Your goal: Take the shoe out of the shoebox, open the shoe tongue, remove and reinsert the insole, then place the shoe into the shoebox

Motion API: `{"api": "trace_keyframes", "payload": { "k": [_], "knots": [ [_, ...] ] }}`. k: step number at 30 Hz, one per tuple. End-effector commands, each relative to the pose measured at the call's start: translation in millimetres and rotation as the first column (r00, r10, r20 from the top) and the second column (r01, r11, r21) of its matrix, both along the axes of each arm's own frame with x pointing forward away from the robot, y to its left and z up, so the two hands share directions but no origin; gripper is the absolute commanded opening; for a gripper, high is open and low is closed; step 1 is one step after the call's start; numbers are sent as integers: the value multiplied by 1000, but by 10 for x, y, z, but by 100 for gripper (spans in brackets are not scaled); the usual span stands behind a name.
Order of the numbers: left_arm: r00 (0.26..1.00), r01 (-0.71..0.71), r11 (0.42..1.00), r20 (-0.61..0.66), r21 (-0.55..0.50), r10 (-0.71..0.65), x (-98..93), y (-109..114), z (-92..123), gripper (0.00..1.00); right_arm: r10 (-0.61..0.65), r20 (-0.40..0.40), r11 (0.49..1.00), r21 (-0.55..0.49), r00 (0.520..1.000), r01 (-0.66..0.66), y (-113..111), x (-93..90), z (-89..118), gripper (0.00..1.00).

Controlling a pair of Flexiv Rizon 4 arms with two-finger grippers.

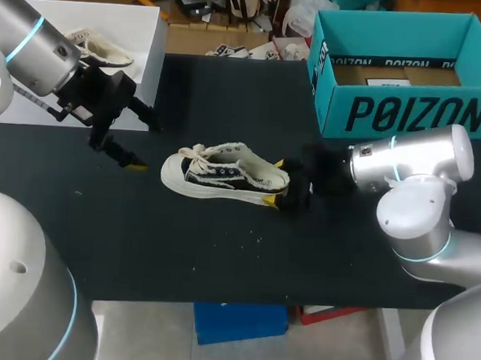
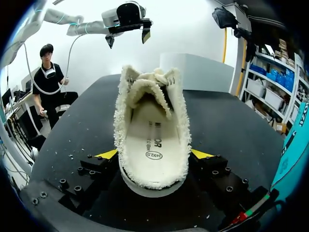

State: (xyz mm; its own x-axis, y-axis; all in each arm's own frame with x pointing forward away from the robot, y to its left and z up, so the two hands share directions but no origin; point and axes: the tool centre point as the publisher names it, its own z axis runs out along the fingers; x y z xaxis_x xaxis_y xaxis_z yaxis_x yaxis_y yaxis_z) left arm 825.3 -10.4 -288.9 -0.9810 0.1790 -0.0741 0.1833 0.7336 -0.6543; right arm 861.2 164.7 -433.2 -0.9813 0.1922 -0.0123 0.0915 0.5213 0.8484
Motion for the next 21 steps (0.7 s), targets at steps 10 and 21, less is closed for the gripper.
{"api": "trace_keyframes", "payload": {
  "k": [10, 21],
  "knots": [
    [922, -339, 930, -146, 143, 358, -182, -457, 144, 100, 1, -5, 1000, -6, 1000, -1, 25, 20, -8, 0],
    [880, -388, 900, -211, 198, 426, -252, -617, 199, 100, 1, -5, 1000, -6, 1000, -1, 25, 20, -8, 0]
  ]
}}
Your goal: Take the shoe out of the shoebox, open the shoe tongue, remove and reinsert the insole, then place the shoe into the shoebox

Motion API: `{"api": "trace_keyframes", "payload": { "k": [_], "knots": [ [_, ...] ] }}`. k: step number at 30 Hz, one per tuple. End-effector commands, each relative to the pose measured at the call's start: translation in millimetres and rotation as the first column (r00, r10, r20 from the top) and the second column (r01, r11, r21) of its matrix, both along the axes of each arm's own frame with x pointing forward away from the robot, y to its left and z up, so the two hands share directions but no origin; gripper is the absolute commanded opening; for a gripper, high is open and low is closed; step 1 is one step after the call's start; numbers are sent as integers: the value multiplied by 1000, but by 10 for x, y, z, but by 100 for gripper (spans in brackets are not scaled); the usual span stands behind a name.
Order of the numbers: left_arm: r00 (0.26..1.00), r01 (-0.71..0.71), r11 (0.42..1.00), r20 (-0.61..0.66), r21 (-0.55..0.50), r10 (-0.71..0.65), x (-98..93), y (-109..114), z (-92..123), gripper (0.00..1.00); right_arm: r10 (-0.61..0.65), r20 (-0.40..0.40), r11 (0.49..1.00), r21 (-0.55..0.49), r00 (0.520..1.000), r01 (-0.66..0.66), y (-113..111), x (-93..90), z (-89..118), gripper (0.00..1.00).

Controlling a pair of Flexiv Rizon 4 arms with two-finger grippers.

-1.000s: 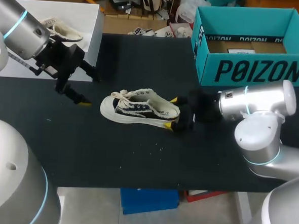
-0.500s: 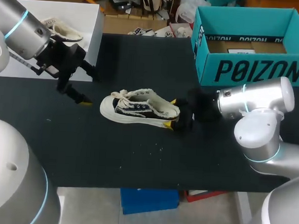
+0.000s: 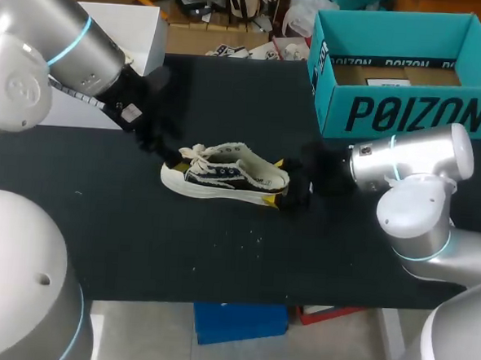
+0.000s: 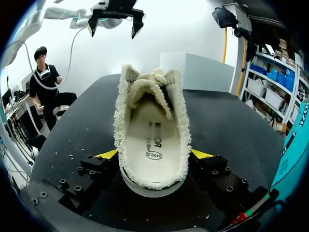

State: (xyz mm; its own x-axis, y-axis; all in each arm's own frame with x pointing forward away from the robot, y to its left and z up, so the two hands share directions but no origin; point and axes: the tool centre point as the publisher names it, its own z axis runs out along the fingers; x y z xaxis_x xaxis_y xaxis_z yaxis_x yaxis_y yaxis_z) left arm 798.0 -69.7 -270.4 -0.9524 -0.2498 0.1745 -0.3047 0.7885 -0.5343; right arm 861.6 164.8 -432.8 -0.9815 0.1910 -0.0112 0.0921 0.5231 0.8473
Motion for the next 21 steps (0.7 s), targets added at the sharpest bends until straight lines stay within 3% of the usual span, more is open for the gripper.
{"api": "trace_keyframes", "payload": {
  "k": [1, 8, 9, 11, 14, 17, 21],
  "knots": [
    [1000, 4, 1000, -2, 18, -4, 22, -24, 14, 100, 0, -3, 1000, -4, 1000, 0, 23, 16, -12, 0],
    [1000, 4, 1000, -2, 18, -4, 22, -24, 14, 100, 0, -3, 1000, -4, 1000, 0, 23, 16, -12, 0],
    [995, -92, 992, -40, 87, 96, 69, -60, -8, 100, 0, -3, 1000, -4, 1000, 0, 23, 16, -12, 0],
    [962, -243, 947, -70, 212, 263, 138, -125, -57, 100, 0, -3, 1000, -4, 1000, 0, 23, 16, -12, 0],
    [827, -433, 809, -182, 398, 532, 233, -166, -164, 100, 0, -3, 1000, -4, 1000, 0, 23, 16, -12, 0],
    [654, -511, 621, -200, 595, 730, 247, -146, -286, 100, 0, -3, 1000, -4, 1000, 0, 23, 16, -12, 0],
    [638, -503, 633, -240, 588, 731, 240, -151, -289, 100, 0, -3, 1000, -4, 1000, 0, 23, 16, -12, 0]
  ]
}}
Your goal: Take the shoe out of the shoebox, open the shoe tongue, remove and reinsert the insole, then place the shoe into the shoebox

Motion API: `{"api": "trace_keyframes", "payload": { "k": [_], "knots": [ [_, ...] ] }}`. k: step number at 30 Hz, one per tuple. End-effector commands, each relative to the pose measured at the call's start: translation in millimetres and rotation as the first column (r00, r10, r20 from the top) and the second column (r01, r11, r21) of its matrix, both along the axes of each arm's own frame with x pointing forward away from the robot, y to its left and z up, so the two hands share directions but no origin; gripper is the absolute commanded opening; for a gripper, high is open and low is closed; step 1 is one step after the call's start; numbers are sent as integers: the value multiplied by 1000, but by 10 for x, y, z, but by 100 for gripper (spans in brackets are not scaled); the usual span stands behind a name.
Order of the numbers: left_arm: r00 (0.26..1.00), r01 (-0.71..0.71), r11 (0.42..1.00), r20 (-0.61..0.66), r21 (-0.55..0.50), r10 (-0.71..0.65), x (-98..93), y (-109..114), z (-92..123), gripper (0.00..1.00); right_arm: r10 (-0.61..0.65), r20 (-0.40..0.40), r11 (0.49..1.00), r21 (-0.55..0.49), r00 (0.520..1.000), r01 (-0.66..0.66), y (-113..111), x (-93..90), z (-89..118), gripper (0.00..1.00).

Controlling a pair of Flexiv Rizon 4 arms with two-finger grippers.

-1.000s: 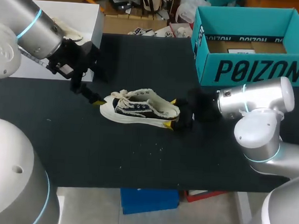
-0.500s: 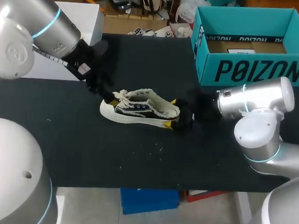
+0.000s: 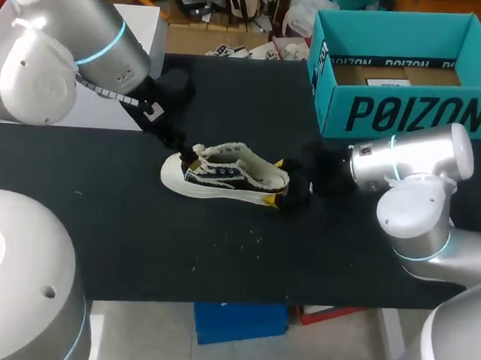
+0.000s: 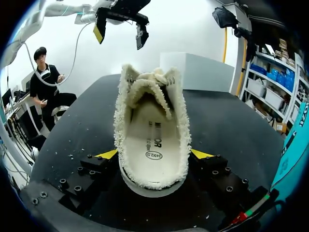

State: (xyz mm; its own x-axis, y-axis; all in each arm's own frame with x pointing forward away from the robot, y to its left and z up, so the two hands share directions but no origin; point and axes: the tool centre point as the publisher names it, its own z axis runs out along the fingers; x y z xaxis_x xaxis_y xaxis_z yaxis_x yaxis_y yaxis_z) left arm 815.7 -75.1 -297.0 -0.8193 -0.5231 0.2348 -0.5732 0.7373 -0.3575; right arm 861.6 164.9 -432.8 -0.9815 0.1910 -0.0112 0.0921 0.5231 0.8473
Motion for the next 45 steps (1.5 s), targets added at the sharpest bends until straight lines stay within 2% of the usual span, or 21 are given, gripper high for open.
{"api": "trace_keyframes", "payload": {
  "k": [1, 13, 18, 22, 24, 29, 34, 36, 45],
  "knots": [
    [826, -380, 838, -263, 392, 498, 62, -97, -24, 100, 0, -3, 1000, -4, 1000, 0, 23, 16, -12, 0],
    [826, -380, 838, -263, 392, 498, 62, -97, -24, 100, 0, -3, 1000, -4, 1000, 0, 23, 16, -12, 0],
    [777, -471, 701, -124, 536, 617, 102, -308, 73, 100, 0, -3, 1000, -4, 1000, 0, 23, 16, -12, 0],
    [756, -499, 646, -73, 578, 650, 153, -412, 93, 100, 0, -3, 1000, -4, 1000, 0, 23, 16, -12, 0],
    [756, -495, 638, -70, 590, 650, 178, -446, 66, 100, 0, -3, 1000, -4, 1000, 0, 23, 16, -12, 0],
    [739, -523, 580, -6, 625, 673, 241, -515, -25, 100, 0, -3, 1000, -4, 1000, 0, 23, 16, -12, 0],
    [752, -547, 579, 51, 605, 657, 300, -629, -144, 100, 0, -3, 1000, -4, 1000, 0, 23, 16, -12, 0],
    [780, -533, 623, 47, 572, 624, 320, -680, -206, 100, 0, -3, 1000, -4, 1000, 0, 23, 16, -12, 0],
    [770, -567, 581, 126, 584, 625, 450, -810, -439, 100, 0, -3, 1000, -4, 1000, 0, 23, 16, -12, 0]
  ]
}}
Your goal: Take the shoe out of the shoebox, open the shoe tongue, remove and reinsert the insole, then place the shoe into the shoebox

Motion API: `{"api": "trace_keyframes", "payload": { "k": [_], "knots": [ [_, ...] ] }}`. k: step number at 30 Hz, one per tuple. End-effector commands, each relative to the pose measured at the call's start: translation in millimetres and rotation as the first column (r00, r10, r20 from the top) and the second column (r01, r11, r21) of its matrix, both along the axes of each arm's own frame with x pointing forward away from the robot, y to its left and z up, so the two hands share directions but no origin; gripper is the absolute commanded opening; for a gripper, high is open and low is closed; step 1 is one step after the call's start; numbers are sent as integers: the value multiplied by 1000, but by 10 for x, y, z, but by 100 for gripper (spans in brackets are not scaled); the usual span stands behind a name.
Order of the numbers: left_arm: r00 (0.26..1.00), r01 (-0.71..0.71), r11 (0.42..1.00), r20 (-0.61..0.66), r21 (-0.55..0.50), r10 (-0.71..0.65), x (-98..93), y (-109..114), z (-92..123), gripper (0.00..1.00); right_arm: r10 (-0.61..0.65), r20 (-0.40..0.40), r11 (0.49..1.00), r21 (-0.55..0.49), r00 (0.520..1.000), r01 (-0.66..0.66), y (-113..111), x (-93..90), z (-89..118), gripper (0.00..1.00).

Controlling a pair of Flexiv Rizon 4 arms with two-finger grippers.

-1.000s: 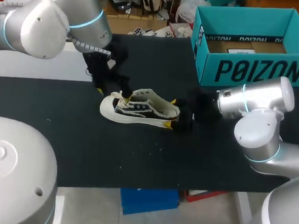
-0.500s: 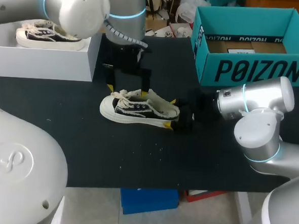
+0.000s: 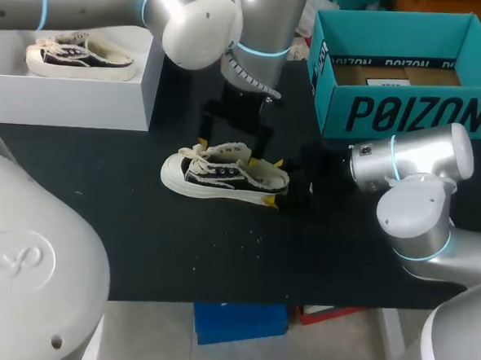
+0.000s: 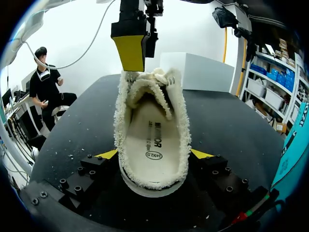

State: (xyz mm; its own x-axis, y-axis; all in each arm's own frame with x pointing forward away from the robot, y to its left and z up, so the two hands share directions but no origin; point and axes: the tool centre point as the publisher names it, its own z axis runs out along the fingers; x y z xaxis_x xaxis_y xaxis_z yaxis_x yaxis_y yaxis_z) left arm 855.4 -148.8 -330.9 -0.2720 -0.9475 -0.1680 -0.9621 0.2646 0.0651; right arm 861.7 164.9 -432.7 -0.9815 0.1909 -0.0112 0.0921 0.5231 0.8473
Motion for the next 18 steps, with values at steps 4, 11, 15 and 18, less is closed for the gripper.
{"api": "trace_keyframes", "payload": {
  "k": [4, 11, 15, 18],
  "knots": [
    [999, -21, 996, 27, 88, 19, 75, -94, -167, 100, 0, -3, 1000, -4, 1000, 0, 23, 15, -13, 0],
    [1000, -19, 991, 2, 132, 19, 124, -128, -345, 100, 0, -3, 1000, -4, 1000, 0, 23, 15, -13, 0],
    [1000, -25, 985, 9, 173, 24, 133, -149, -425, 100, 0, -3, 1000, -4, 1000, 0, 23, 15, -13, 0],
    [999, -28, 979, 23, 201, 24, 135, -155, -444, 100, 0, -3, 1000, -4, 1000, 0, 23, 15, -13, 0]
  ]
}}
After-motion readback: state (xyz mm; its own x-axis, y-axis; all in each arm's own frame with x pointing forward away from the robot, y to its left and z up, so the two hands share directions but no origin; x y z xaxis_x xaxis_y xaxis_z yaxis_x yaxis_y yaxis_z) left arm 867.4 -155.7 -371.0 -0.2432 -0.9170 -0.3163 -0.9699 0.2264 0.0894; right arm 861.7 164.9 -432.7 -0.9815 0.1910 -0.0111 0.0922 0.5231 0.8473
